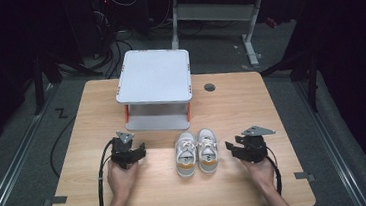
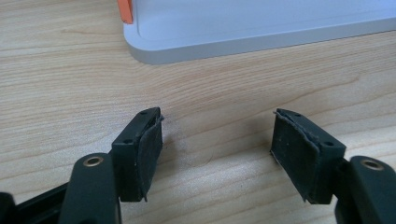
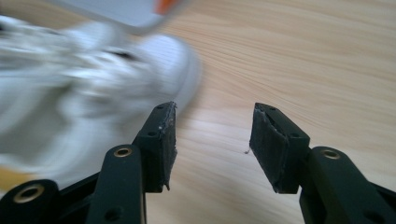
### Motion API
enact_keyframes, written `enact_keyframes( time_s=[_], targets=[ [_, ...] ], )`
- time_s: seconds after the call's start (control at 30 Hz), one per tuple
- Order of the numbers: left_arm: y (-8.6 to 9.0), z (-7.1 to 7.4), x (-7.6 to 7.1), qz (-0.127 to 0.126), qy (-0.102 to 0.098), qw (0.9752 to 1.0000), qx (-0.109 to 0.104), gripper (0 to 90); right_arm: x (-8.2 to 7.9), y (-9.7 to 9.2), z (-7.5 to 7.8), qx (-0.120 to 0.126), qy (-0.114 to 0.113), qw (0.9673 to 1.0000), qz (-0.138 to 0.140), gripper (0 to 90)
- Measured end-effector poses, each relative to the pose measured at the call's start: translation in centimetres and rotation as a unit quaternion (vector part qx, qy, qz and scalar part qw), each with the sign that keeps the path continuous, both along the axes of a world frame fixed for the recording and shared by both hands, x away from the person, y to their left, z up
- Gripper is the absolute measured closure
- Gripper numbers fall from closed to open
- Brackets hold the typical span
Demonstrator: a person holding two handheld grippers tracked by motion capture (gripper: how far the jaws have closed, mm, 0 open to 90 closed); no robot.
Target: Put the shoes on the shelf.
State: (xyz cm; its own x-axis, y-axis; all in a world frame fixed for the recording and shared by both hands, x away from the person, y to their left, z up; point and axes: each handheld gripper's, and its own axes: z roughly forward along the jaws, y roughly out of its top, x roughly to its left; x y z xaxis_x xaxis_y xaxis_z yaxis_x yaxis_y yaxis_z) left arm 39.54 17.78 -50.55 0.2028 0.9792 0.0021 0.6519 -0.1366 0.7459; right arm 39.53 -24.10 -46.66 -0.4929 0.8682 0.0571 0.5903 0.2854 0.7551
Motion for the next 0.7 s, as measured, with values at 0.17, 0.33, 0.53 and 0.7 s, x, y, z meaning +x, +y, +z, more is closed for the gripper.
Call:
enact_keyframes(
  time_s=[0.17,0.33,0.53,0.7],
  targets=[
    [0.0,0.0,0.1,0.0,-0.001,1.0,0.0,33.9,1.7,-2.8,-2.1,-0.019,0.022,0.9983,-0.05,49.3],
    [-0.2,0.0,0.0,0.0,0.0,1.0,0.001,33.8,2.4,-4.1,-3.0,-0.032,0.017,0.9959,-0.083,47.5],
    [-1.3,1.1,-1.0,-0.023,-0.006,0.9997,0.0,37.5,2.6,-4.2,-3.4,-0.04,-0.004,0.995,-0.091,45.5],
    [-2.5,3.0,-2.6,-0.035,-0.012,0.9989,-0.03,39.3,2.6,-4.2,-3.4,-0.041,-0.004,0.9952,-0.089,44.4]
  ],
)
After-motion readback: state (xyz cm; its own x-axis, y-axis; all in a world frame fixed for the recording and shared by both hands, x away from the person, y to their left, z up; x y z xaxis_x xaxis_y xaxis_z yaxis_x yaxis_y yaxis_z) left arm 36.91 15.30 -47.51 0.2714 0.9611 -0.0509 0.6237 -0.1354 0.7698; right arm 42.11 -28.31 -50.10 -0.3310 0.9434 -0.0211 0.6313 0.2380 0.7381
